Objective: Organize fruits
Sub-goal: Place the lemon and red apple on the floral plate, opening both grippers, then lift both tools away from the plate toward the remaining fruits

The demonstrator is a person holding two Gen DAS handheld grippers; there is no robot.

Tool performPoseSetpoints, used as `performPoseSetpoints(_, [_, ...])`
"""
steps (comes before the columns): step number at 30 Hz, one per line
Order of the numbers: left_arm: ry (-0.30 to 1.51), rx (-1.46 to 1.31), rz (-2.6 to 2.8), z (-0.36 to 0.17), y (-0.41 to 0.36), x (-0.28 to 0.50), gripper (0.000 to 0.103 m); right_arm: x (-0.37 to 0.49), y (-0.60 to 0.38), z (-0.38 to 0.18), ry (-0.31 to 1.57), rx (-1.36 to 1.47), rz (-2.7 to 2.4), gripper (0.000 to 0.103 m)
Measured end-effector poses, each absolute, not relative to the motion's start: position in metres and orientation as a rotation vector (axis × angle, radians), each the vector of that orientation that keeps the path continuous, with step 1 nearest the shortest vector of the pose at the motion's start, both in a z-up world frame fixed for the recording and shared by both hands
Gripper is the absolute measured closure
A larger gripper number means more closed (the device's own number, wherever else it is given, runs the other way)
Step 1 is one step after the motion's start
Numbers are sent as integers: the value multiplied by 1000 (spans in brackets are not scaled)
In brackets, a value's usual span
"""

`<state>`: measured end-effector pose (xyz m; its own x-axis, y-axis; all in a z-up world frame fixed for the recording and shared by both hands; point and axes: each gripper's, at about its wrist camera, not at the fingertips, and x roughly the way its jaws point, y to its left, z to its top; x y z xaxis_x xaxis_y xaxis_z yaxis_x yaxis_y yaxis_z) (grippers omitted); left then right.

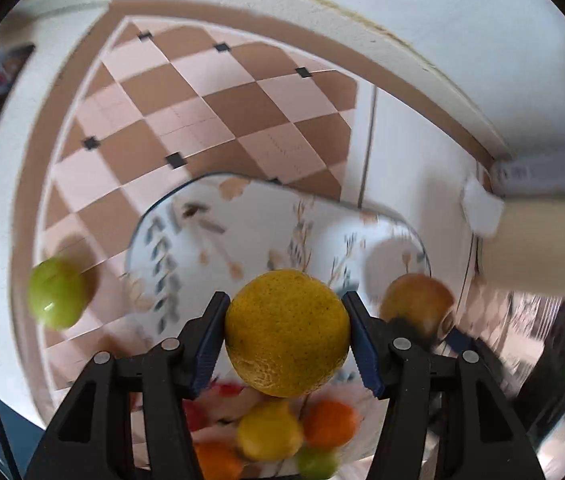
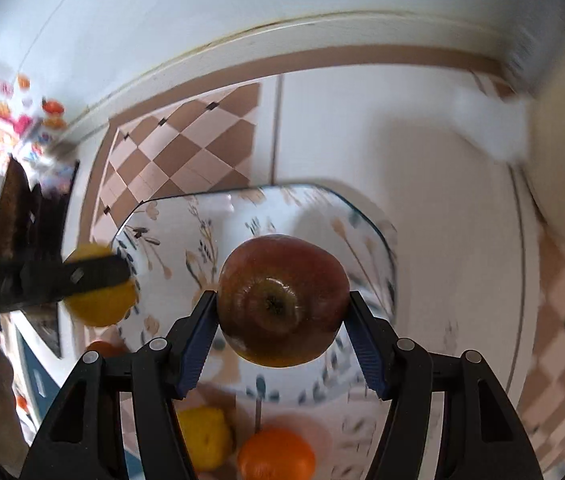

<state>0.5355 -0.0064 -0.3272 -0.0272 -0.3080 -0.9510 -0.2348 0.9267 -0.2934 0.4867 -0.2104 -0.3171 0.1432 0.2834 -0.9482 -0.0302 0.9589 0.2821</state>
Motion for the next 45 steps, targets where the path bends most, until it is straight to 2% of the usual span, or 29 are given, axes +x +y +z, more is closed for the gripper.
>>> performPoseSetpoints(10, [1764, -576, -60, -369, -11, 560, 48, 528, -178, -353, 1481, 134, 280, 37])
performPoseSetpoints(19, [1810, -433, -61, -381, -28, 573, 48, 537, -172, -363, 1523, 153, 292, 35])
performPoseSetpoints(20, [1812, -413, -65, -382, -32, 575, 48, 538, -173, -363, 1528, 156, 290, 32])
performPoseSetpoints(21, [1814, -398, -66, -383, -33, 576, 48, 538, -174, -364, 1536, 168, 296, 21])
performPoseSetpoints(22, [1815, -390, -71, -383, -34, 577, 41, 538, -175, -364, 1540, 183, 305, 15])
performPoseSetpoints(23, [1812, -384, -71, -382, -34, 577, 32, 539, -176, -364, 1542, 191, 305, 15])
performPoseSetpoints(24, [1804, -369, -68, -380, -34, 578, 26, 541, -177, -364, 1544, 190, 301, 15])
performPoseSetpoints(25, [1799, -368, -72, -379, -34, 579, 16, 541, -177, -363, 1544, 188, 299, 14])
performPoseSetpoints(26, [1795, -371, -76, -378, -33, 579, 15, 541, -179, -362, 1547, 183, 290, 14])
performPoseSetpoints(35, [1666, -214, 1, -336, -21, 571, 15, 531, -196, -347, 1552, 138, 198, 13])
performPoseSetpoints(45, [1469, 8, 81, -278, -17, 501, 15, 482, -219, -316, 1531, 105, 105, 13])
